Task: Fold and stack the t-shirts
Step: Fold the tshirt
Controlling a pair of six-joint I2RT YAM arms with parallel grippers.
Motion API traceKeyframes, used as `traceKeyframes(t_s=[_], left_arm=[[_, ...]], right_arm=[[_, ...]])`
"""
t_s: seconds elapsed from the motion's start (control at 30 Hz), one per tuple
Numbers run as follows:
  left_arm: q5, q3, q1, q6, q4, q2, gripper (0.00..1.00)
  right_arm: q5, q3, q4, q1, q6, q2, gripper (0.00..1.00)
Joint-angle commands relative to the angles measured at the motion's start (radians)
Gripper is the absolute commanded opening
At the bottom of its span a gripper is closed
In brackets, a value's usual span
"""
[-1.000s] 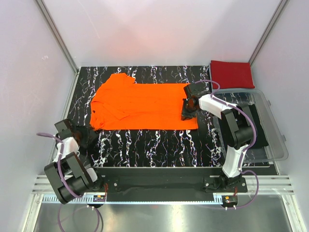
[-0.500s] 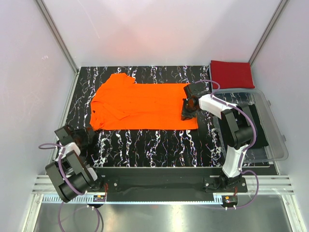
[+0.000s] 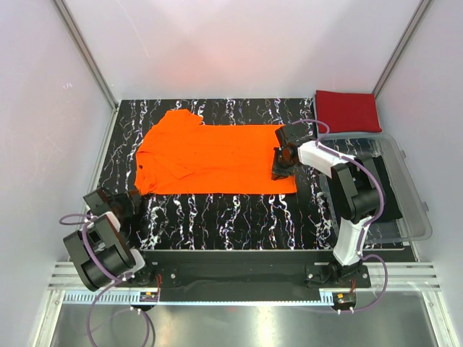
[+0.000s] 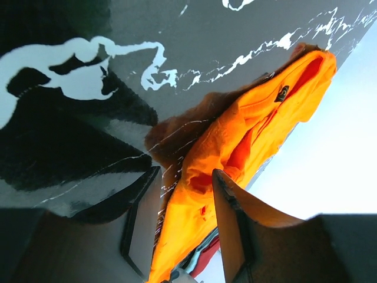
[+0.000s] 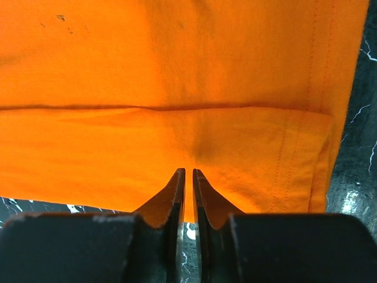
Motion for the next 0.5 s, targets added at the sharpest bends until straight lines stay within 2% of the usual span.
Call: traceKeyframes(t_s=[0.0,0.23,0.47], left_arm=[[0.010,-0.012,0.000,-0.025,0.086,0.028,0.44],[0.045,-0.006,-0.012,-0.045,0.182,0.129,0.42],[0.053,0.011,-0.035,-0.049,0.226,0.196,0.35]], right_arm=[[0.024,0.024,0.018,0.004,-0.019,-0.005,0.16],[0.034,0.018,0.018,0.004,-0.021,-0.005,0.16],[0.049,0.017,0.016,0.004,-0.021,-0.011,0.16]])
